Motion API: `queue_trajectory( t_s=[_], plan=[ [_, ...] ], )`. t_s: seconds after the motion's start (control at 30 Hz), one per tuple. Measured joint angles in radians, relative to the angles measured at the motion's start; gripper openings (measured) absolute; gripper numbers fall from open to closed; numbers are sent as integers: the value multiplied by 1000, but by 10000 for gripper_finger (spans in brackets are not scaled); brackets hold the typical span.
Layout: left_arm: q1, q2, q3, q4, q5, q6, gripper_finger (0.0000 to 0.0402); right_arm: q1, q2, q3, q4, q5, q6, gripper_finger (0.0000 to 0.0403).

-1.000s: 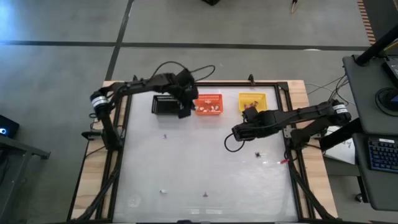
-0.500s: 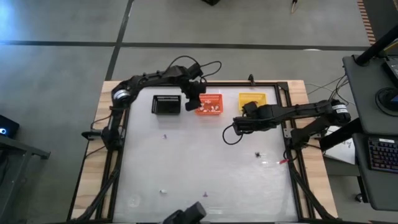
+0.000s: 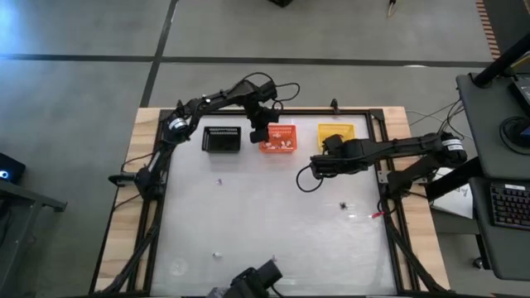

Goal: Sort Halloween decoration
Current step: Put the bottom witch hat toy into the yellow bin

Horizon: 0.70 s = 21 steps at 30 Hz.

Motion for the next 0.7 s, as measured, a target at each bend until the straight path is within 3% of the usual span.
queue_trajectory(
  t_s=[0.4,0.53,0.7],
  plan=[
    [4,-3,108,-196,-16,4,102,0,0,-14,1,-3,21,134],
    [7,-22,73,-319,2,39,102,0,0,-20,4,-33,21,134],
    [11,-120,-38,-337,10,49,102,15,-2,-39,54,-121,3,134]
  ],
)
